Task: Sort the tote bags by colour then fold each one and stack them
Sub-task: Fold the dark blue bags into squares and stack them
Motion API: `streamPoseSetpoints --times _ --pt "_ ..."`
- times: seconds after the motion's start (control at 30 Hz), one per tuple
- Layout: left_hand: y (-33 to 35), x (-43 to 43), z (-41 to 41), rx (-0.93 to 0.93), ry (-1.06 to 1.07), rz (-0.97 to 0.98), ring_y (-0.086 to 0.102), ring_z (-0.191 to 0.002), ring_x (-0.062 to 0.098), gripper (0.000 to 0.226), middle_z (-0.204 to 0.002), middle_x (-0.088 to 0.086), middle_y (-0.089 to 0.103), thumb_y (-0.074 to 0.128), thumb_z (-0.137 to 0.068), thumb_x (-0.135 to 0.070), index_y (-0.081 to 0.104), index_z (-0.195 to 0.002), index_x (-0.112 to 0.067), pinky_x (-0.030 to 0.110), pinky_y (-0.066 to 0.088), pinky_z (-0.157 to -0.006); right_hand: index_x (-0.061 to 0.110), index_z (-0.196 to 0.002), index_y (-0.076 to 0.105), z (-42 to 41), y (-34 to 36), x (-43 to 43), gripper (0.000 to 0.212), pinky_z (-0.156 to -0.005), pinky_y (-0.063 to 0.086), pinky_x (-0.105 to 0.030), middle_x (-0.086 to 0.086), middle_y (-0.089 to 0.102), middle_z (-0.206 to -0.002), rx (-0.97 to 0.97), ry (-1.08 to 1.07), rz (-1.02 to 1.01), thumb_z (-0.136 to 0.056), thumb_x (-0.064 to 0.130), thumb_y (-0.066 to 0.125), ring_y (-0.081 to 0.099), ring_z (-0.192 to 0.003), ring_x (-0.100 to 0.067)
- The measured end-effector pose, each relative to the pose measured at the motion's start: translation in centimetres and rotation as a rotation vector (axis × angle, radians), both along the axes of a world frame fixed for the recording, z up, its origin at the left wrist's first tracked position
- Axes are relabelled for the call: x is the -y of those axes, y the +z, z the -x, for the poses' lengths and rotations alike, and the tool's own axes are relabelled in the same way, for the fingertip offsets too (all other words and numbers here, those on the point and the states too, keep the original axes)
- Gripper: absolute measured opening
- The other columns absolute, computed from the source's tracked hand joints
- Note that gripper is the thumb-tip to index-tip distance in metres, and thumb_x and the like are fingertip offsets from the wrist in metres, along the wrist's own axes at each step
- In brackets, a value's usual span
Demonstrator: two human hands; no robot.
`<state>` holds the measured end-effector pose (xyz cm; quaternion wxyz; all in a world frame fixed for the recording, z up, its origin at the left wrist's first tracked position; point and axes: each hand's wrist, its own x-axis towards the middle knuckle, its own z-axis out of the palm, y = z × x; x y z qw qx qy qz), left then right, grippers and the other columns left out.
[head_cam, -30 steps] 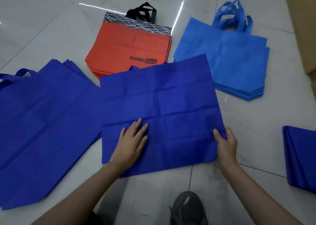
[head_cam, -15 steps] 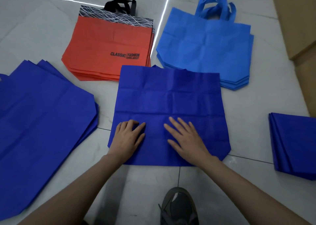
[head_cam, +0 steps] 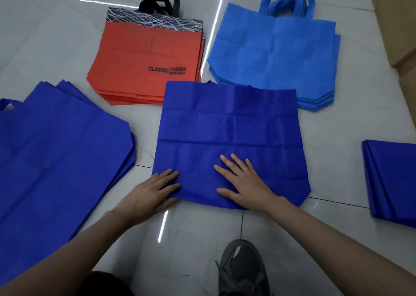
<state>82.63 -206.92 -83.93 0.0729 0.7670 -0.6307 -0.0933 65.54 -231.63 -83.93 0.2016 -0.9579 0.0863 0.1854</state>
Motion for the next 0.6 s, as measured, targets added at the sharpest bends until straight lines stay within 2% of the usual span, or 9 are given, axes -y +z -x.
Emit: streamPoseSetpoints --times 0.07,0.1,0.17,0.27,0.33,0.43,0.5,0.6 --pt "1.1 0.9 0.3 -0.025 0.156 0.146 0.069 -0.088 0.022 0.063 -0.099 0.002 0.072 0.014 -0.099 -0.055 0.068 -0.1 -0.02 0.035 0.057 -0.064 0.036 -0.149 0.012 0.5 1.0 -0.1 0.09 -0.115 -0.012 -0.036 0.016 -0.002 -0.157 0.01 -0.01 -0.112 -0.072 0.081 0.016 -0.012 -0.142 -0.003" --pt "1.6 1.5 0.1 -0.045 0.242 0.182 0.068 -0.07 0.023 0.062 -0.08 0.0 0.07 0.013 -0.097 -0.057 0.063 -0.092 -0.021 0.03 0.053 -0.052 0.037 -0.149 0.014 0.8 1.6 0.1 0.09 -0.116 -0.011 -0.033 0.019 0.004 -0.156 0.01 -0.025 -0.173 -0.071 0.083 0.019 -0.008 -0.142 0.0" --pt "2.4 2.3 -0.8 -0.082 0.388 0.194 0.055 -0.047 0.024 0.064 -0.055 0.0 0.056 0.012 -0.093 -0.063 0.054 -0.081 -0.016 0.03 0.041 -0.043 0.043 -0.146 0.017 1.9 2.6 0.9 0.09 -0.117 -0.005 -0.028 0.025 0.013 -0.151 -0.008 -0.098 -0.284 -0.068 0.089 0.021 0.002 -0.141 0.005" --pt "2.8 2.8 -2.2 -0.121 0.507 0.19 0.046 -0.043 0.024 0.058 -0.047 -0.002 0.042 0.019 -0.09 -0.061 0.048 -0.075 -0.013 0.033 0.034 -0.043 0.053 -0.136 0.016 4.1 3.7 2.6 0.087 -0.115 0.001 -0.021 0.028 0.018 -0.147 -0.023 -0.195 -0.329 -0.061 0.096 0.021 0.01 -0.139 0.007" --pt "2.8 3.2 -2.8 -0.115 0.551 0.164 0.046 -0.044 0.023 0.053 -0.048 0.001 0.044 0.027 -0.094 -0.057 0.047 -0.074 -0.013 0.032 0.033 -0.044 0.054 -0.131 0.025 5.6 4.2 3.8 0.085 -0.113 0.011 -0.019 0.028 0.027 -0.143 -0.017 -0.306 -0.377 -0.058 0.097 0.023 0.02 -0.135 0.008" --pt "2.6 4.1 -3.8 -0.13 0.678 0.09 0.048 -0.049 0.025 0.045 -0.052 0.005 0.047 0.036 -0.097 -0.045 0.048 -0.072 -0.01 0.029 0.028 -0.044 0.04 -0.125 0.051 7.5 5.0 5.2 0.089 -0.101 0.034 -0.011 0.03 0.051 -0.125 0.149 -0.606 -0.582 -0.058 0.096 0.034 0.042 -0.116 0.018" --pt "2.8 4.8 -4.4 -0.126 0.741 0.038 0.05 -0.053 0.025 0.046 -0.055 0.004 0.05 0.035 -0.096 -0.046 0.05 -0.071 -0.01 0.029 0.03 -0.046 0.031 -0.119 0.06 8.4 5.3 5.7 0.092 -0.088 0.037 -0.002 0.029 0.056 -0.118 0.243 -0.715 -0.634 -0.058 0.095 0.036 0.045 -0.11 0.021" --pt "2.8 5.3 -5.1 -0.131 0.798 0.008 0.052 -0.057 0.026 0.049 -0.058 0.005 0.054 0.033 -0.096 -0.05 0.053 -0.072 -0.011 0.03 0.033 -0.047 0.027 -0.118 0.06 9.2 5.0 5.7 0.089 -0.084 0.044 -0.007 0.017 0.065 -0.114 0.301 -0.811 -0.691 -0.059 0.092 0.043 0.056 -0.107 0.007"
